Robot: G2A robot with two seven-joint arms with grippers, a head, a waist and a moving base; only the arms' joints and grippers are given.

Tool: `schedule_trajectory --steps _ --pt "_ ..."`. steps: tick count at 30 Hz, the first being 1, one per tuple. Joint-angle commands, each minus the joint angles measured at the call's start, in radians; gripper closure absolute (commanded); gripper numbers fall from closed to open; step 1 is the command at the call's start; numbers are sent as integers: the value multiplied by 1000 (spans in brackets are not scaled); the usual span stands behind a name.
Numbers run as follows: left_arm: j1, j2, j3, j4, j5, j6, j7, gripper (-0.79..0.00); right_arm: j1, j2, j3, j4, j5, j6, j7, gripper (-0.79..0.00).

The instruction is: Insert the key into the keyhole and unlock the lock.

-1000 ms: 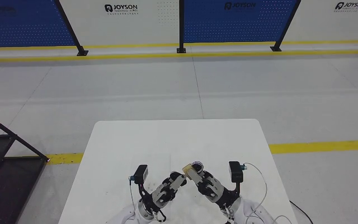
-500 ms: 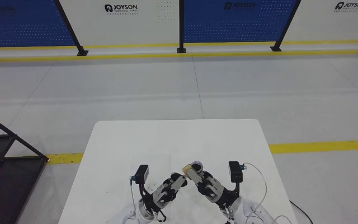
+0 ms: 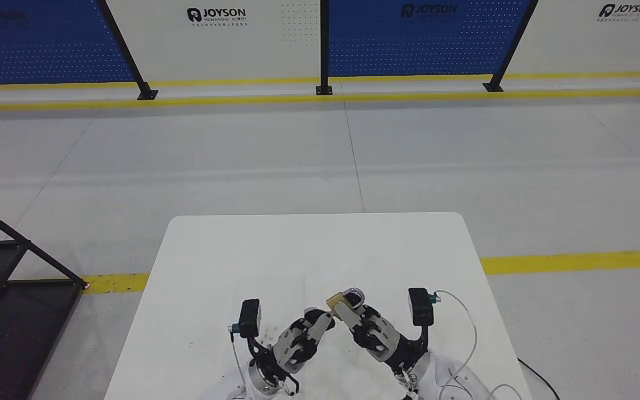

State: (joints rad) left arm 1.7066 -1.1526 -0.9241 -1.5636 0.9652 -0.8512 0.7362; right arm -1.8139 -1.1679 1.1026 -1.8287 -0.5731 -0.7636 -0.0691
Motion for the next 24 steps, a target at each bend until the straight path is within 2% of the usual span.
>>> schedule_trajectory --steps 1,7,9,13,22,24 --pt "3 -2 -1 -1 43 32 27 0 0 0 0 0 1 0 0 0" --pt "13 -8 0 -2 131 98 116 0 0 2 2 -1 2 -2 -2 0" --pt "18 -9 -6 -4 177 154 145 0 -1 2 2 -1 2 -3 -3 0" --pt "24 -12 0 -6 235 210 194 0 -1 3 2 -2 2 -3 -4 0" --pt "28 -16 9 -2 320 318 246 0 1 4 0 -2 5 1 -2 0" --pt "31 -17 7 -3 354 377 257 0 1 4 -1 -2 5 2 -3 0"
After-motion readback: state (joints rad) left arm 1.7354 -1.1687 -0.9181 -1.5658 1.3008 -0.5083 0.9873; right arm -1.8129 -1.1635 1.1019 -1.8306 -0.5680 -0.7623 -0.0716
